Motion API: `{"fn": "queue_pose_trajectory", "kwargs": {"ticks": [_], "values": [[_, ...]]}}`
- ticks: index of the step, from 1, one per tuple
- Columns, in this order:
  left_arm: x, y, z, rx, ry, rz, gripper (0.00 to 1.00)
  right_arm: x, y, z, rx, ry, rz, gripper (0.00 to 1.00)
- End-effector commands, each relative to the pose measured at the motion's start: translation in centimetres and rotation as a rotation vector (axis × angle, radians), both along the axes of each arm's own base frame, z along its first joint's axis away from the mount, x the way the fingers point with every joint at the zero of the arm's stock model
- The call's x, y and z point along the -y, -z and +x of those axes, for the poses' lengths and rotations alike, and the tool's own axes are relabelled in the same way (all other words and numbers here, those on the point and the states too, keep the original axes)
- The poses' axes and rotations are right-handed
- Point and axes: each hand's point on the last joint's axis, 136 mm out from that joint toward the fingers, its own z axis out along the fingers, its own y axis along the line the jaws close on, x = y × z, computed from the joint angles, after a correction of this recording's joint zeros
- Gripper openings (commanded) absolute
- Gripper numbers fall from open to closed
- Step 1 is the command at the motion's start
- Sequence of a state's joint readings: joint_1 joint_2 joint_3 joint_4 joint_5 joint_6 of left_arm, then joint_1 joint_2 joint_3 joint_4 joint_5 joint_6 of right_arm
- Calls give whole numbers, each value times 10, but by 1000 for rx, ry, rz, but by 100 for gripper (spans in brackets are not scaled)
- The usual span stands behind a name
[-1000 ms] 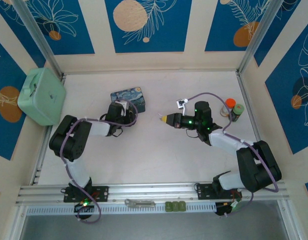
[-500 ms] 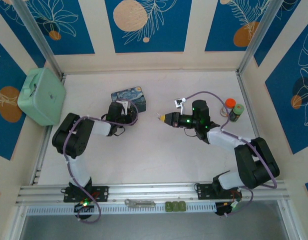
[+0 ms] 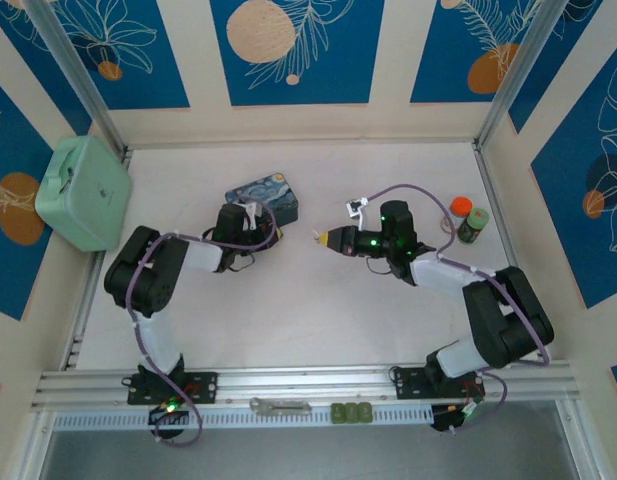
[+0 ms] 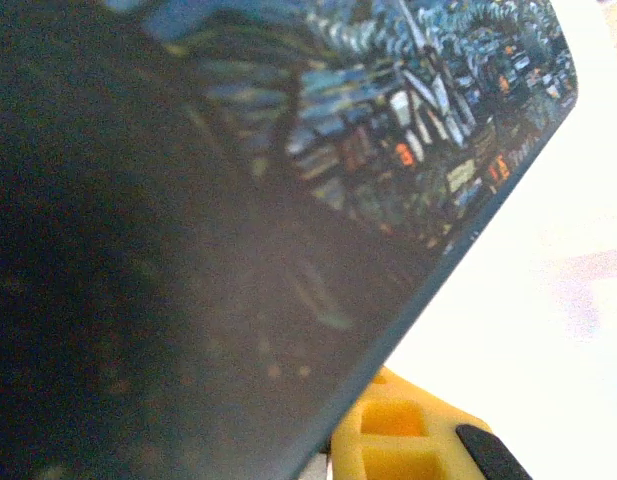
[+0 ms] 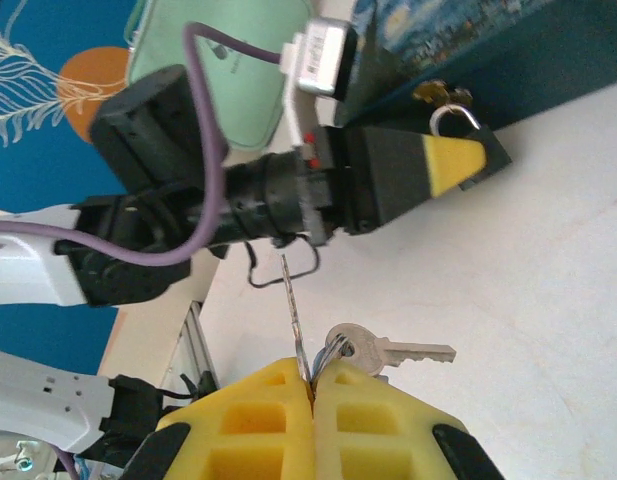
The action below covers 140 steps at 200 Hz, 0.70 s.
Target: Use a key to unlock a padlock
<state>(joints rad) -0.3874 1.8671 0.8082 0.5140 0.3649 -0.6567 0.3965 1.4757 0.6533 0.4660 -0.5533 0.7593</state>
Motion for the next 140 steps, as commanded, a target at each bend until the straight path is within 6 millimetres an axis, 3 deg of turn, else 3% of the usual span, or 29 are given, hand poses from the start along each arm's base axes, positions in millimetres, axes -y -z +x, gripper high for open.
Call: {"fn": "queue_pose_trajectory", "kwargs": {"ticks": [1, 77, 140], "values": [[25, -47, 1, -19, 33, -225, 0, -5, 7, 4, -29, -10, 16, 0], [49, -96, 9, -78, 36, -705, 0, -15, 28, 6, -186, -27, 90, 0], [50, -112, 13, -82, 29, -803, 0, -16, 30, 25, -223, 4, 145, 0]]}}
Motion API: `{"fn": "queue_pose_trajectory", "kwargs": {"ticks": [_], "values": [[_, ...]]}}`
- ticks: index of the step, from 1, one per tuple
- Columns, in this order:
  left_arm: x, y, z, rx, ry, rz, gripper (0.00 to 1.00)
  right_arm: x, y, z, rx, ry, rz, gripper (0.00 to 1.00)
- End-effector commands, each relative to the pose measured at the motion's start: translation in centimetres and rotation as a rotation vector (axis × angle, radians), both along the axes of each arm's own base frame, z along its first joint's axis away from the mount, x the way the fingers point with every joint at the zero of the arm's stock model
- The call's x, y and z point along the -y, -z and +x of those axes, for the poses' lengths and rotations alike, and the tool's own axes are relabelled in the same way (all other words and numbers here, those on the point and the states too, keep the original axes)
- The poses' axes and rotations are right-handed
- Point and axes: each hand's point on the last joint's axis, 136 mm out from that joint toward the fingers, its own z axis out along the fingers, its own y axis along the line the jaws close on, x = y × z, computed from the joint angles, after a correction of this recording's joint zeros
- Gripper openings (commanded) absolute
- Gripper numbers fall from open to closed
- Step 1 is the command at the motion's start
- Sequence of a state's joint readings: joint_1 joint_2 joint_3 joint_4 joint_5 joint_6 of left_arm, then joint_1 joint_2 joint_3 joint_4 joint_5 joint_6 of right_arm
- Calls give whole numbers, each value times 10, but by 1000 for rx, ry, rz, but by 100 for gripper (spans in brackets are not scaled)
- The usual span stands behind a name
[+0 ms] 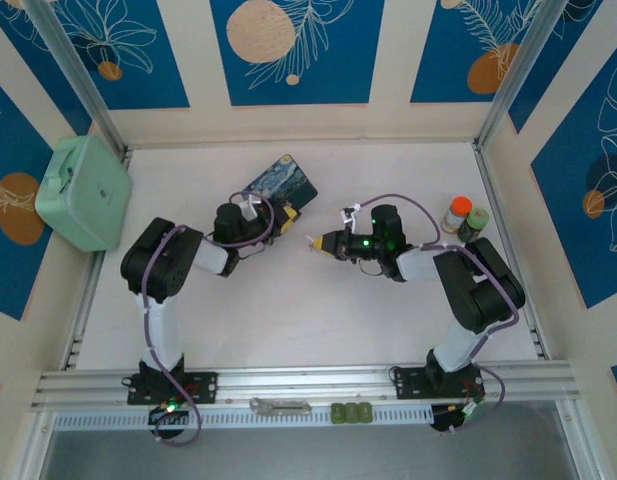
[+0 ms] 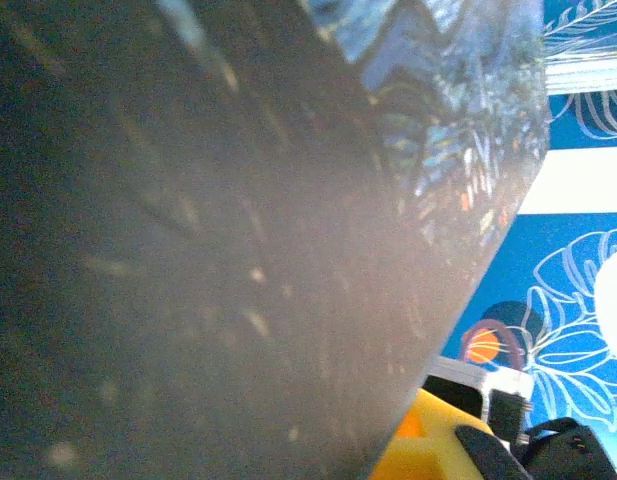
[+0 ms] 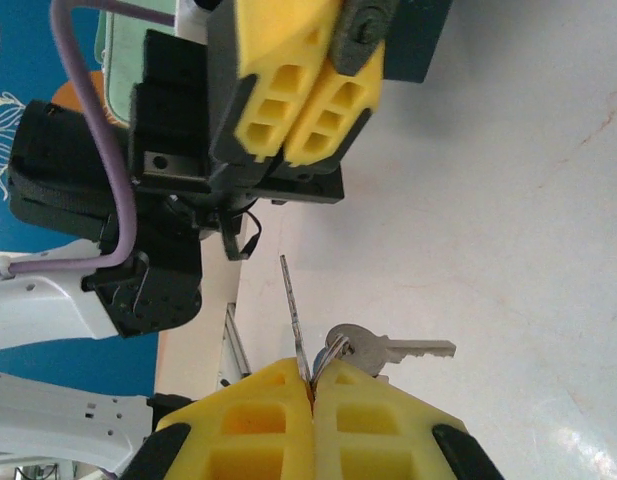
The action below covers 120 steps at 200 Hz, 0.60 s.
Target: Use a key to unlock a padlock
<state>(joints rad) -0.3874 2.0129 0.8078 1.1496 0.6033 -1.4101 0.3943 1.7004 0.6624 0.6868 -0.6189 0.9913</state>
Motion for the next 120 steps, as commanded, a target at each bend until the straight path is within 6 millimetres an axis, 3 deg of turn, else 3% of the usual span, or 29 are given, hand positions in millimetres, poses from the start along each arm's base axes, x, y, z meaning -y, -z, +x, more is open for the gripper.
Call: {"fn": "queue_pose_trajectory", "kwargs": {"ticks": [1, 72, 120], "values": [[4, -41, -3, 91, 31, -112, 0, -3, -7, 12, -4, 2, 56, 0], [4, -43, -6, 76, 30, -131, 0, -10, -23, 25, 57, -15, 88, 0], [4, -43, -8, 72, 30, -152, 0, -14, -21, 33, 60, -18, 94, 0]]}}
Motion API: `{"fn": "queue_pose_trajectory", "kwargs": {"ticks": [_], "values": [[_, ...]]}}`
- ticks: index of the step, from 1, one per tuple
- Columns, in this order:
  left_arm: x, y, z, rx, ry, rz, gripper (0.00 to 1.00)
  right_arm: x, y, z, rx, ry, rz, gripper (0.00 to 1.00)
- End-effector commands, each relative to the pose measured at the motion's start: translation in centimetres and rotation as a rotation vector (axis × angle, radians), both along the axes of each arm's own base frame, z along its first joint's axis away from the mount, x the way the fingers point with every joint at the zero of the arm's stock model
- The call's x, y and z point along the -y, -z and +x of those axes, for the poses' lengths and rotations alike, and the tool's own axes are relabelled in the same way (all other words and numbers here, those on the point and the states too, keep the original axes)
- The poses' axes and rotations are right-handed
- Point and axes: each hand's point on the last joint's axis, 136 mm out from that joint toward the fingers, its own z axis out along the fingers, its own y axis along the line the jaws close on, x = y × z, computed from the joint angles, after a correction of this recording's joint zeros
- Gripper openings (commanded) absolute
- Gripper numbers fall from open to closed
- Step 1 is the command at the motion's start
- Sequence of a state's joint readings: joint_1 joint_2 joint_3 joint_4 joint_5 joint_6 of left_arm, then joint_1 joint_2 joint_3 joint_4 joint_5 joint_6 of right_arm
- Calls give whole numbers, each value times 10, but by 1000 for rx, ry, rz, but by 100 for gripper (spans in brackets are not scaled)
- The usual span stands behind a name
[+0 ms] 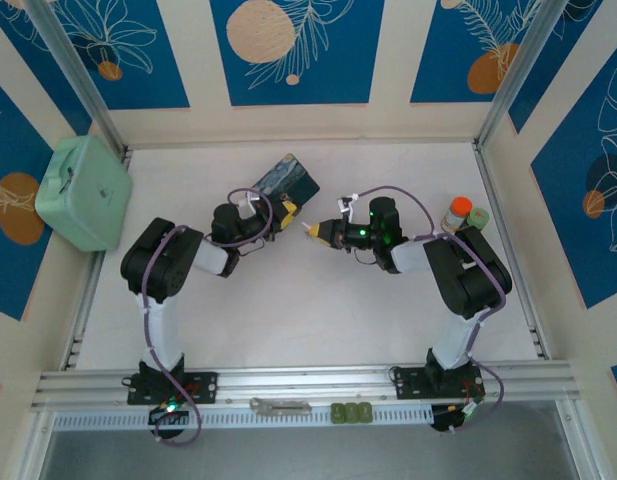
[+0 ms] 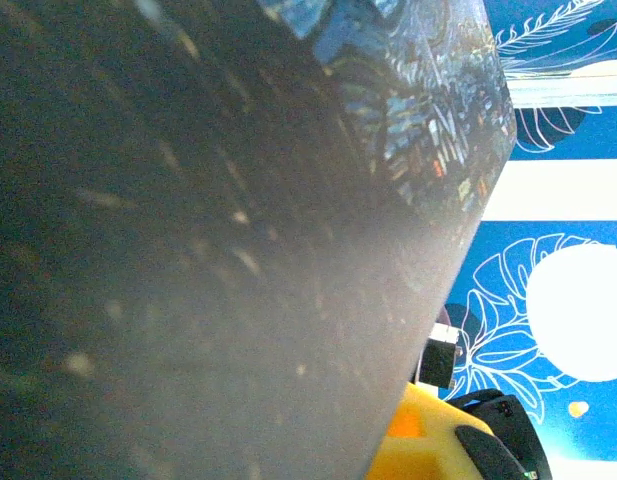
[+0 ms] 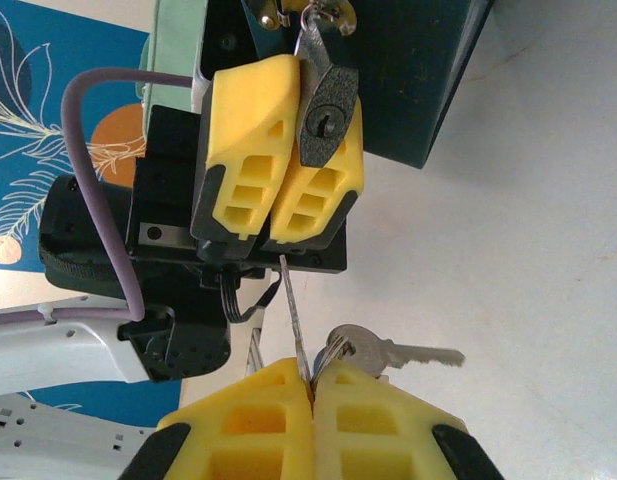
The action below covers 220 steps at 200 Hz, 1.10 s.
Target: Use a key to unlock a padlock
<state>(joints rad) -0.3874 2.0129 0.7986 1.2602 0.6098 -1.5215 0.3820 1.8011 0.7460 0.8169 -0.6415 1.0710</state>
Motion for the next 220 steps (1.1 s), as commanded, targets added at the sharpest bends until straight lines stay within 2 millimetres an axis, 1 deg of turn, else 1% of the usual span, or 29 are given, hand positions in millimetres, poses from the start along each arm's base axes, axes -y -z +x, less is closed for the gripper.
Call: {"fn": "queue_pose_trajectory", "kwargs": {"ticks": [1, 36, 84, 115, 192, 220], "values": [[3, -22, -8, 73, 28, -53, 0, -5, -9, 4, 37, -28, 23, 0], [4, -21, -11, 70, 32, -54, 0, -8, -12, 12, 48, -32, 17, 0], [6, -25, -13, 77, 36, -67, 0, -9, -6, 22, 45, -23, -6, 0], [8, -26, -13, 81, 39, -71, 0, -10, -1, 24, 36, -18, -2, 0], [11, -27, -15, 80, 46, -77, 0, -10, 2, 29, 34, -9, 2, 0], [14, -28, -16, 81, 51, -78, 0, -5, -2, 34, 44, 7, 26, 0]]}}
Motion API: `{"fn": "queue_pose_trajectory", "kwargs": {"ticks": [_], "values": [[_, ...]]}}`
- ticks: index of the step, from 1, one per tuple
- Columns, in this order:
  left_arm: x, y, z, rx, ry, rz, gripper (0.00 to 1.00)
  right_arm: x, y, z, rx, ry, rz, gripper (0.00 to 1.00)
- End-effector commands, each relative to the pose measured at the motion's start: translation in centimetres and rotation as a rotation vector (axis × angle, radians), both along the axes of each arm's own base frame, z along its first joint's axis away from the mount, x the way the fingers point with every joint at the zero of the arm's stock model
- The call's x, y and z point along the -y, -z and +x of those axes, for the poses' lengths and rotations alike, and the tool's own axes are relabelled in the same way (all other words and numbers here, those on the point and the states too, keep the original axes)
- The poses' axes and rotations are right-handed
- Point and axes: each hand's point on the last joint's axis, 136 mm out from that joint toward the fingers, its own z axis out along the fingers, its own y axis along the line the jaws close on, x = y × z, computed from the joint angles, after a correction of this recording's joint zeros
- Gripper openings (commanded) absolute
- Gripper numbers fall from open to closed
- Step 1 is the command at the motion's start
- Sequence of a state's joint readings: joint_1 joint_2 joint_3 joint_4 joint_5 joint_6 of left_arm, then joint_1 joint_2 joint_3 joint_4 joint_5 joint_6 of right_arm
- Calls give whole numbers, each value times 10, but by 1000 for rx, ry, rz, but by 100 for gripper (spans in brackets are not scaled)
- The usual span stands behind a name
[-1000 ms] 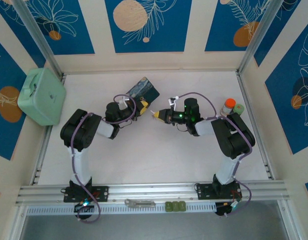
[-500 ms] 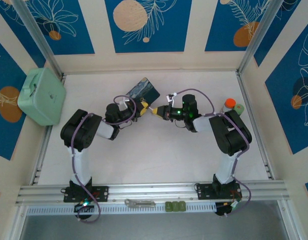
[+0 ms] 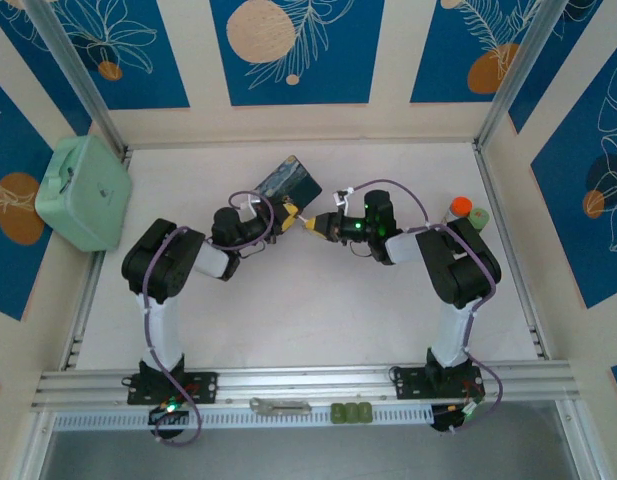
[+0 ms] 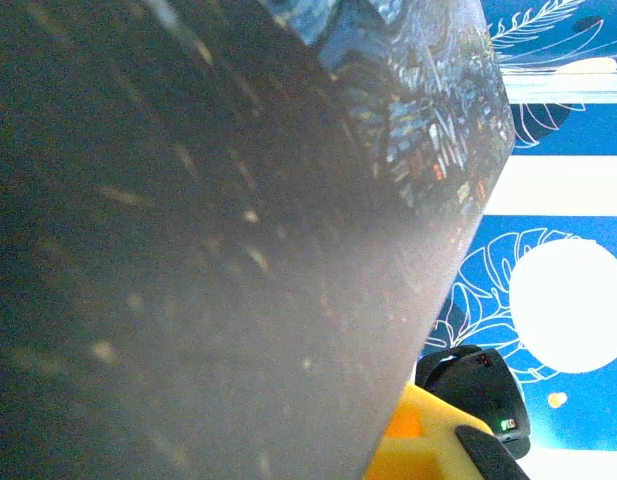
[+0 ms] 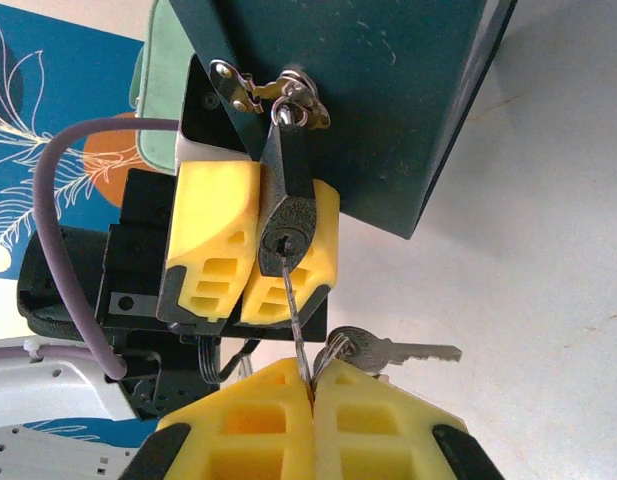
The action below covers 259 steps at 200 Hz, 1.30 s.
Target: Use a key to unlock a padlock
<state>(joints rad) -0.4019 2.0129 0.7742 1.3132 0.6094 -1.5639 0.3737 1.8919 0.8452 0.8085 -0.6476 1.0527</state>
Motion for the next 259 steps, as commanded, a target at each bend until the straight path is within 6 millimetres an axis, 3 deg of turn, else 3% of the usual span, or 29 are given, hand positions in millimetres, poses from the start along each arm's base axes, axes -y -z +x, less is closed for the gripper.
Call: {"fn": "queue_pose_trajectory", "kwargs": {"ticks": [1, 116, 167, 259], "values": [[10, -25, -8, 91, 38, -45, 0, 2, -7, 10, 27, 9, 30, 0], [21, -20, -10, 87, 56, -44, 0, -10, -14, 9, 11, -24, 67, 0], [27, -14, -16, 80, 69, -34, 0, -7, -17, 21, -138, 51, 111, 0], [34, -16, -17, 91, 86, -35, 0, -18, -7, 7, -295, 18, 119, 0]]}}
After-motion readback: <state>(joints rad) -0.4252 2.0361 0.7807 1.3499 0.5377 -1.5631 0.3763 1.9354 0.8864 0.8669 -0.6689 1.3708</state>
